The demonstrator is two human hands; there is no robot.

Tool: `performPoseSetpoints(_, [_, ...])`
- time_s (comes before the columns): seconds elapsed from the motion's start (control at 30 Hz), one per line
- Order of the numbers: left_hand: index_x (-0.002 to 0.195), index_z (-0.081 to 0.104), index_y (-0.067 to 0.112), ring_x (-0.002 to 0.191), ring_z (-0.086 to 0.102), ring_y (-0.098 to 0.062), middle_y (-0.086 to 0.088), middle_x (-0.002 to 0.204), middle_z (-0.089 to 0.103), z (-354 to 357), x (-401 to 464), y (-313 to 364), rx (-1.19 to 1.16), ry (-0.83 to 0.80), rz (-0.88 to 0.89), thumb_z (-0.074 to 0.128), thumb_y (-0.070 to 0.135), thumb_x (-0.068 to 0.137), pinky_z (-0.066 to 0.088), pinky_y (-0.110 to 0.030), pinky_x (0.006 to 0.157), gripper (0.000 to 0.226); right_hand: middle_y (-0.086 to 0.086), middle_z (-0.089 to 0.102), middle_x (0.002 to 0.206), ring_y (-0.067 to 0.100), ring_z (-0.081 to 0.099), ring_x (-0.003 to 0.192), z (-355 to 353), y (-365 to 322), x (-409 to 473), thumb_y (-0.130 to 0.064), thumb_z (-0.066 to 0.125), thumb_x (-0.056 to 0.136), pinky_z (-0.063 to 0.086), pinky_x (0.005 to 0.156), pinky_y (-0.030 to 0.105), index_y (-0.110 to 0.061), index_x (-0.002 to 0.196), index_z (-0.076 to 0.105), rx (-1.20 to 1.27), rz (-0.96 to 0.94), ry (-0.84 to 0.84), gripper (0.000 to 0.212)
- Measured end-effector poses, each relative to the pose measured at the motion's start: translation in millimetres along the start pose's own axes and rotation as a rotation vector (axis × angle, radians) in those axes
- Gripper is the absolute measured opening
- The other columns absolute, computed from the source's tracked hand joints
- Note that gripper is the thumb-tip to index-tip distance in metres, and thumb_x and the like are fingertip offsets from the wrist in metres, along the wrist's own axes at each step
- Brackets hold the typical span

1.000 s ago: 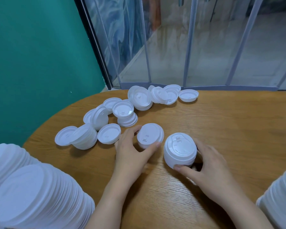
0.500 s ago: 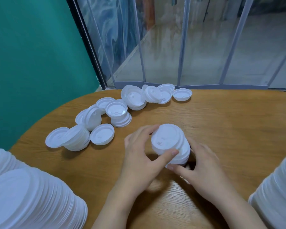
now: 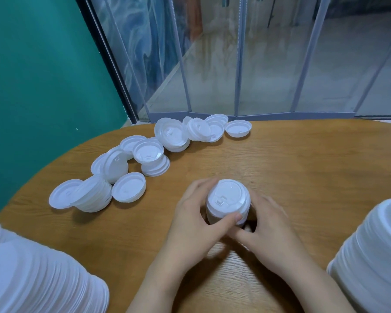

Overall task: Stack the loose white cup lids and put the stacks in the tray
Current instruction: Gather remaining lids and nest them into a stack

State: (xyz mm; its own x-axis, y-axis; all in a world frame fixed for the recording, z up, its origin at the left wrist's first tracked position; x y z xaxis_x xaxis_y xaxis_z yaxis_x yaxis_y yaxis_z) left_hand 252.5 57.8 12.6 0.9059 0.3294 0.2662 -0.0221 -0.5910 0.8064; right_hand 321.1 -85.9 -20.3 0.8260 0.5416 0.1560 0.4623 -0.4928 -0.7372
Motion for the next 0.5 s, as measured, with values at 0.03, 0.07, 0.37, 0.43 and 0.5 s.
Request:
performPoseSetpoints(0.03, [0.140,0.062,0.023,0.130,0.053,0.002,0.022,0.131,0.057,0.9,0.5,-0.1,-0.007,-0.013,-0.004,0.088,0.034,0.076,0.037,-0.009,0.104,0.070,-0.038,0.059,0.109,-0.004,0.050,0.108,0.0,0.4,0.5,-0.072,0.062,0.065,0.043,0.096,0.032,-0.049,0.130,0.054,0.007,0.005,0.000,0.070])
performPoseSetpoints(0.07, [0.141,0.061,0.023,0.131,0.052,0.002,0.022,0.132,0.056,1.7,0.6,0.2,-0.013,-0.023,-0.009,0.088,0.034,0.077,0.036,-0.008,0.104,0.070,-0.038,0.060,0.108,-0.005,0.050,0.108,0.1,0.3,1.0,-0.072,0.062,0.065,0.044,0.095,0.032,-0.048,0.129,0.055,0.014,0.008,0.001,0.069])
performPoseSetpoints(0.37, [0.144,0.057,0.026,0.131,0.049,0.006,0.025,0.133,0.053,7.0,-1.6,3.1,-0.011,-0.039,-0.030,0.085,0.036,0.079,0.035,-0.008,0.105,0.071,-0.035,0.060,0.116,-0.004,0.051,0.113,-2.4,-4.0,0.2,-0.073,0.060,0.065,0.044,0.102,0.037,-0.052,0.134,0.048,0.070,0.011,0.013,0.073])
performPoseSetpoints(0.43, [0.144,0.055,0.028,0.131,0.048,0.008,0.025,0.135,0.054,7.5,-1.2,4.4,-0.022,-0.062,-0.044,0.081,0.043,0.078,0.034,-0.007,0.105,0.073,-0.033,0.061,0.115,-0.001,0.054,0.112,-6.1,-5.1,0.7,-0.073,0.063,0.065,0.046,0.100,0.038,-0.051,0.133,0.049,0.084,0.020,0.026,0.073])
performPoseSetpoints(0.5, [0.146,0.053,0.031,0.129,0.048,0.013,0.024,0.136,0.056,4.5,5.2,0.9,-0.076,-0.060,-0.094,0.079,0.049,0.081,0.035,-0.005,0.103,0.072,-0.030,0.061,0.108,0.005,0.057,0.108,-17.0,-1.0,2.9,-0.068,0.074,0.065,0.045,0.096,0.040,-0.045,0.130,0.054,0.046,0.043,0.111,0.071])
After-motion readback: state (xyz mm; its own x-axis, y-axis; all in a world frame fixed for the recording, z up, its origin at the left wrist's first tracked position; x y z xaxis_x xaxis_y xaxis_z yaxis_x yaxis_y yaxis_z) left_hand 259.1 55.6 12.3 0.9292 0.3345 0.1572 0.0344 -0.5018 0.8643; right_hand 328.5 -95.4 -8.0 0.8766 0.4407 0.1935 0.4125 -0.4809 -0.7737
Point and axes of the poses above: each hand's wrist, its own x-axis towards the middle knuckle, its own z-axis out of the palm, y = z × x, the point moved 8 cm from there along x, towards the middle knuckle
